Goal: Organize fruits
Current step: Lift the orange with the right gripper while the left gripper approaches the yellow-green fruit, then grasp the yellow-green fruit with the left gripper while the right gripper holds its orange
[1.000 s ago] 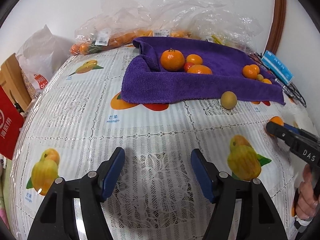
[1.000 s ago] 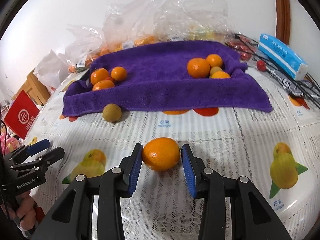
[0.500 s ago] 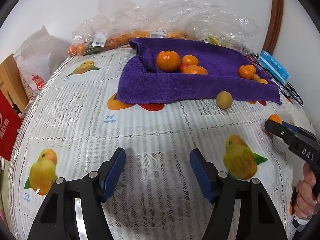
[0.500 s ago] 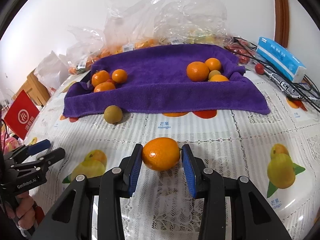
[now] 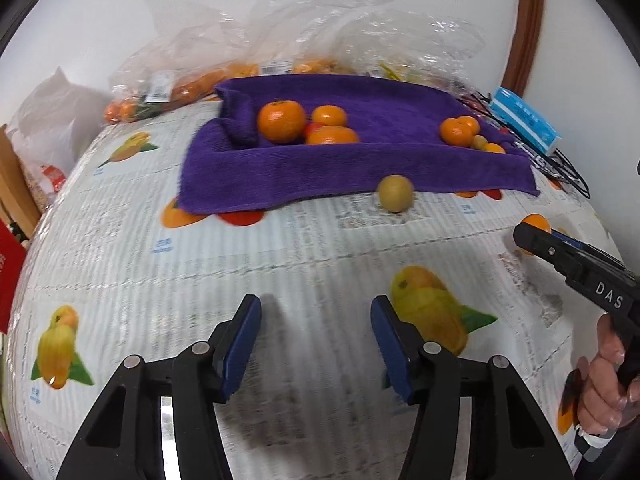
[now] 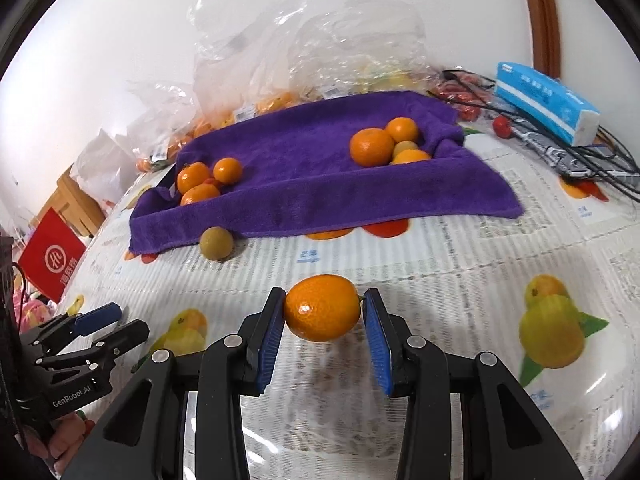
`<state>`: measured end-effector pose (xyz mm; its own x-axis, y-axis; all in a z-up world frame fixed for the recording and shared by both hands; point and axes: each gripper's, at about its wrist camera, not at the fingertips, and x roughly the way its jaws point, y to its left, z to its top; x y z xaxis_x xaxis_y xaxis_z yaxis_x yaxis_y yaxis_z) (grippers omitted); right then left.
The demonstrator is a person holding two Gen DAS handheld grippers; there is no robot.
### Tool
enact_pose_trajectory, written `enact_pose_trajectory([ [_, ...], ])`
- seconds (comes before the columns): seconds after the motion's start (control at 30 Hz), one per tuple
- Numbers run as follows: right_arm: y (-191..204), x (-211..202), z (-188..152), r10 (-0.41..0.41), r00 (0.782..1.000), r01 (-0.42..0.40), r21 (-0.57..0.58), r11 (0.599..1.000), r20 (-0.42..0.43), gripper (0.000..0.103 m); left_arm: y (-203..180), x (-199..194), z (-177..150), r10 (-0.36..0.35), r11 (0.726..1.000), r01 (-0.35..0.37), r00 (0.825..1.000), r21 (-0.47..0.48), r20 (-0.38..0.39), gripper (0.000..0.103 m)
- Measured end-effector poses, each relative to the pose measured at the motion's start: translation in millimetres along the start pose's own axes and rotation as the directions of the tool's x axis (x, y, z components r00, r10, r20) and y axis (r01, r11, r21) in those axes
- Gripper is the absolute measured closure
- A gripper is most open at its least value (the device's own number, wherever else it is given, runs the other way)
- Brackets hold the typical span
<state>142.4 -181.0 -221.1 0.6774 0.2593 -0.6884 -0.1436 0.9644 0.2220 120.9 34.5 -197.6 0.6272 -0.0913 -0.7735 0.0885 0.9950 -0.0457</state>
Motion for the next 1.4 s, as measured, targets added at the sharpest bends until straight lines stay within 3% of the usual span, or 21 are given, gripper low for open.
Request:
enact_pose_trajectory([
  [0.23,-21.6,-13.3,1.1,-0.086,0.995,0.088,-0.036,0.995,0.046,0.063,-18.3,11.7,13.8,-0.026,1.0,0.026,1.0,0.002,0.012,0.053],
  [0.47,-42.3,-8.5,1.4,-0.023,1.0,0.023,0.043,0.999,0.012,0.063,-29.5,23.9,27.4,-0.021,1.0,0.021,1.0,-0.008,0.021,0.053],
  [1.2,-43.1,-6.7,1.5,-0.008,1.0,0.008,0.044,0.999,-0.004,0.063,-47.1,47.3,53.8,-0.04,0.999,0.041,0.999,-0.02,0.024,0.054],
  [1.33,-43.5,-4.8,2.2,-0.007,1.0,0.008,0.043,0.999,-0.01,0.063,-49.4,52.1,58.8,-0.031,0.999,0.032,0.999,-0.03,0.024,0.059],
  [1.4,-42.5,-5.0,2.2,-0.005,1.0,0.006,0.037,0.999,-0.009,0.063,-48.3,53.6,60.9,-0.033,0.998,0.034,0.999,-0.046,0.026,0.072],
])
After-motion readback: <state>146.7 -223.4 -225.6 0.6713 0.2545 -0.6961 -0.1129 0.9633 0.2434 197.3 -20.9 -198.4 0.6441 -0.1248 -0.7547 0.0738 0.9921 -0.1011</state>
